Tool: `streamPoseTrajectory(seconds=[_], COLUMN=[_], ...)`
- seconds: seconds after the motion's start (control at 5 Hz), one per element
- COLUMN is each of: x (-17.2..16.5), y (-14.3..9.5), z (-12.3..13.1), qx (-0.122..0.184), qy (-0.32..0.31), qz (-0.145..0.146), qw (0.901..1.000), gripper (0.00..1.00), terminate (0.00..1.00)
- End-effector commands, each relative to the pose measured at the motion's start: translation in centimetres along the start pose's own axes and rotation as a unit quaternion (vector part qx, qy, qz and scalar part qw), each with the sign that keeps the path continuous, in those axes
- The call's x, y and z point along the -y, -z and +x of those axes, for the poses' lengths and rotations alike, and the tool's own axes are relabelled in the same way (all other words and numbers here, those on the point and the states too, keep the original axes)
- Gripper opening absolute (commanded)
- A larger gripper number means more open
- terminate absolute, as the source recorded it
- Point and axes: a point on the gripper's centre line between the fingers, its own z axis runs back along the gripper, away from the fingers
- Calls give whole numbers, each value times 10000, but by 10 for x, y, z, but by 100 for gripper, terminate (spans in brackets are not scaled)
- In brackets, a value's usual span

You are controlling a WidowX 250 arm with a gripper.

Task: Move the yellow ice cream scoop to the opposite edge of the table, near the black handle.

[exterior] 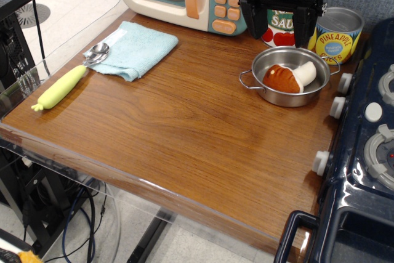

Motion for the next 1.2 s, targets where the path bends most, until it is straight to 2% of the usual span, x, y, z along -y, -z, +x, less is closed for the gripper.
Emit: streamPoseTrajectory(seconds=[0.0, 0.2, 0.4, 0.6, 0.8, 1.0], x=[0, -22, -47, -87, -127, -160], y=[0, -7, -15, -32, -43, -58], z=[0, -10, -19, -36, -60, -83], qx=[0, -33, 58, 198, 198, 259], qy=[0, -174, -301, -566, -1099, -1262], qz=[0, 114, 127, 304, 646, 812], qw=[10000, 9998, 9994, 9977, 9916, 9883], gripper=[100, 100, 100, 100, 100, 100], terminate=[0, 0, 0, 0, 0, 0])
